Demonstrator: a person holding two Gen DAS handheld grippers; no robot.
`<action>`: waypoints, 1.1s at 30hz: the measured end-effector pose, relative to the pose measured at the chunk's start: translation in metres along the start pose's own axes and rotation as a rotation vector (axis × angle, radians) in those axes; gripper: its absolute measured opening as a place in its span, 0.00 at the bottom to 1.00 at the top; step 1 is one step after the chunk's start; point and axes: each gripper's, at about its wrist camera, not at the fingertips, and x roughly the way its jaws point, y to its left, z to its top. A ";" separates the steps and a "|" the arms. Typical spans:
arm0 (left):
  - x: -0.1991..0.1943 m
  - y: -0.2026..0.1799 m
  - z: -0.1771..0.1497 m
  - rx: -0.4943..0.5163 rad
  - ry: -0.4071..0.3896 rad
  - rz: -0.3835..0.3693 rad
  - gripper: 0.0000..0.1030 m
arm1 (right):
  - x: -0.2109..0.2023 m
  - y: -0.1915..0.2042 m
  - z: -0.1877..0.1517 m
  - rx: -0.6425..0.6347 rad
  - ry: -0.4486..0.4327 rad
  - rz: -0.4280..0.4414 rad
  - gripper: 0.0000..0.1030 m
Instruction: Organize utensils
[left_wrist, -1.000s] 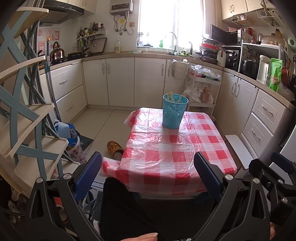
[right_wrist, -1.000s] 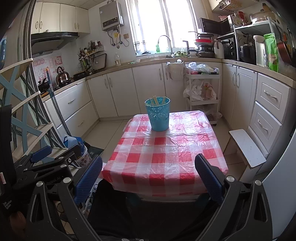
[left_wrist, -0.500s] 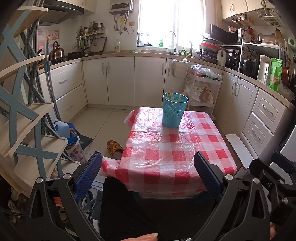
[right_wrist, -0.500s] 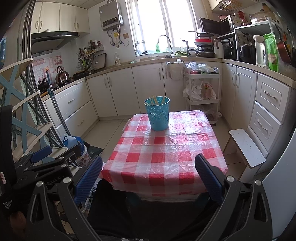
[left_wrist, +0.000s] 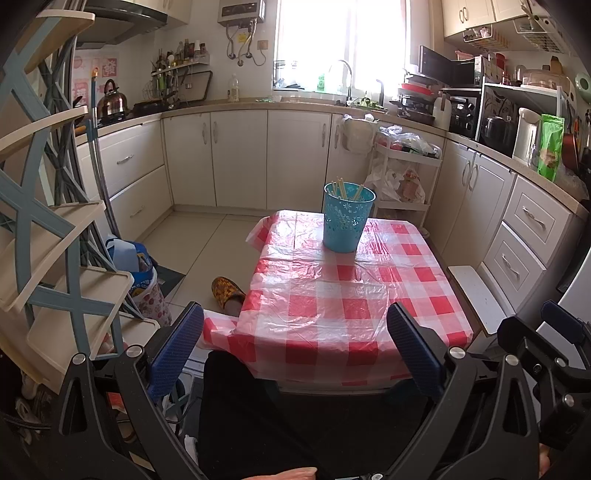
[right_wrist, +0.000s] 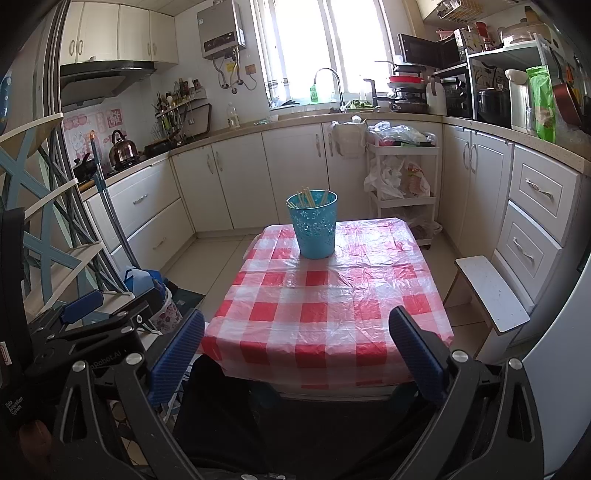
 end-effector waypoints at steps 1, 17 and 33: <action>0.000 0.000 0.000 0.000 0.000 0.000 0.93 | 0.000 0.000 0.000 0.000 0.000 0.000 0.93; 0.000 0.001 0.000 0.000 0.000 0.001 0.93 | 0.001 -0.001 -0.002 0.001 0.001 -0.002 0.93; 0.001 0.003 0.003 -0.011 0.002 -0.004 0.93 | 0.001 -0.007 -0.006 0.001 0.008 -0.005 0.93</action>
